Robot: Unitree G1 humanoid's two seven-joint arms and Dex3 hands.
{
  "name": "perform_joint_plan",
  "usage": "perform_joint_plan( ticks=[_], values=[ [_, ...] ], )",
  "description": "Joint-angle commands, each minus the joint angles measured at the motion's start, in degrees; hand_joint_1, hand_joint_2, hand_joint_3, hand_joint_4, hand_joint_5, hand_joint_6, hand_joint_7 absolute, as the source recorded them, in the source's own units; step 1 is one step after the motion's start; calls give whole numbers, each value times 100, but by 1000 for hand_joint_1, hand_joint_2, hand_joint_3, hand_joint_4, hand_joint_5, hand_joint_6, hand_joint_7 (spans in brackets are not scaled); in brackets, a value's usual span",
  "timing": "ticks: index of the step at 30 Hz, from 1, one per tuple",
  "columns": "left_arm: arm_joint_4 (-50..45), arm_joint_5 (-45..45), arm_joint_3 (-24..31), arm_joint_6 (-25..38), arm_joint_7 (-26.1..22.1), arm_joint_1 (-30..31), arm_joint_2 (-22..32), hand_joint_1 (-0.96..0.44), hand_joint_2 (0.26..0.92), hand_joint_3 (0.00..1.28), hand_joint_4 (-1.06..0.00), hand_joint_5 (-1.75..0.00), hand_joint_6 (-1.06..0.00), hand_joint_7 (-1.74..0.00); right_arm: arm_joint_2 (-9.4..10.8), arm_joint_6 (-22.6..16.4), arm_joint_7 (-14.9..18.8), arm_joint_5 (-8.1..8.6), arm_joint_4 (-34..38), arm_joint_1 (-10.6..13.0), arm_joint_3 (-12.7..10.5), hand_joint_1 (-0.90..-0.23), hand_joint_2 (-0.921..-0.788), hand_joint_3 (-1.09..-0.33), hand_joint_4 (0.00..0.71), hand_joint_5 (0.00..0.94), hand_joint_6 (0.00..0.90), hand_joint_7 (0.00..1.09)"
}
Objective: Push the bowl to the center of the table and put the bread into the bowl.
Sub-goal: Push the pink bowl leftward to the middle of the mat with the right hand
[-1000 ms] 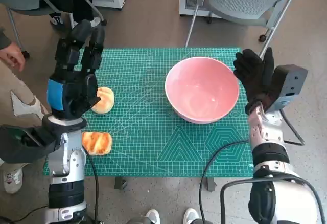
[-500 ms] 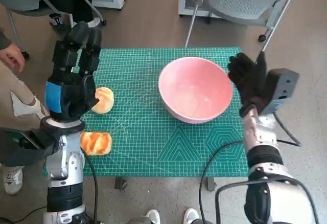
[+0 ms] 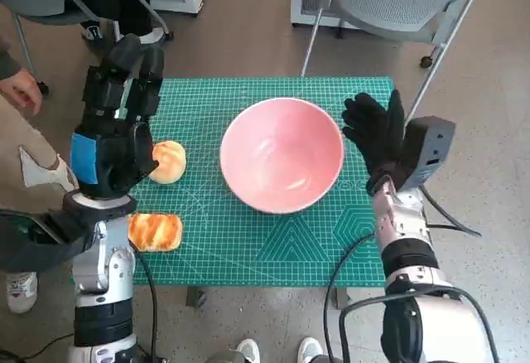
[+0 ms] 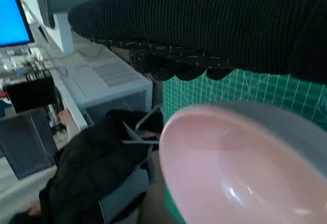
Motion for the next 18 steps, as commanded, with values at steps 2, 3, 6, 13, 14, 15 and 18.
perform_joint_plan(
  ticks=[2,3,6,13,14,15,18],
  values=[
    [-176,51,-14,54,43,74,61,-605,921,676,-93,-2,1,-526,116,117,65,-66,90,126,48,-654,-921,-920,103,4,162,80],
    [-175,58,-14,52,45,73,67,-605,921,676,-93,-2,1,-526,130,121,70,-67,89,116,57,-653,-921,-921,102,3,160,79],
    [-165,74,-13,44,48,71,79,-605,921,673,-97,-5,1,-537,160,121,72,-66,88,101,76,-644,-921,-926,99,1,156,76],
    [-153,63,-8,60,51,59,86,-605,921,681,-84,-1,1,-508,255,75,91,-76,81,91,124,-646,-921,-926,101,2,166,81],
    [-150,63,-9,61,51,57,86,-604,921,683,-83,-1,1,-506,264,69,92,-80,81,90,131,-648,-921,-925,101,2,166,82],
    [-144,64,-10,54,52,55,82,-604,921,683,-83,-1,1,-504,281,62,89,-81,80,86,136,-649,-921,-925,102,2,166,82],
    [-136,68,-16,41,61,54,65,-604,921,687,-81,-1,1,-500,309,56,92,-69,78,76,136,-651,-921,-923,103,3,167,82]
  ],
)
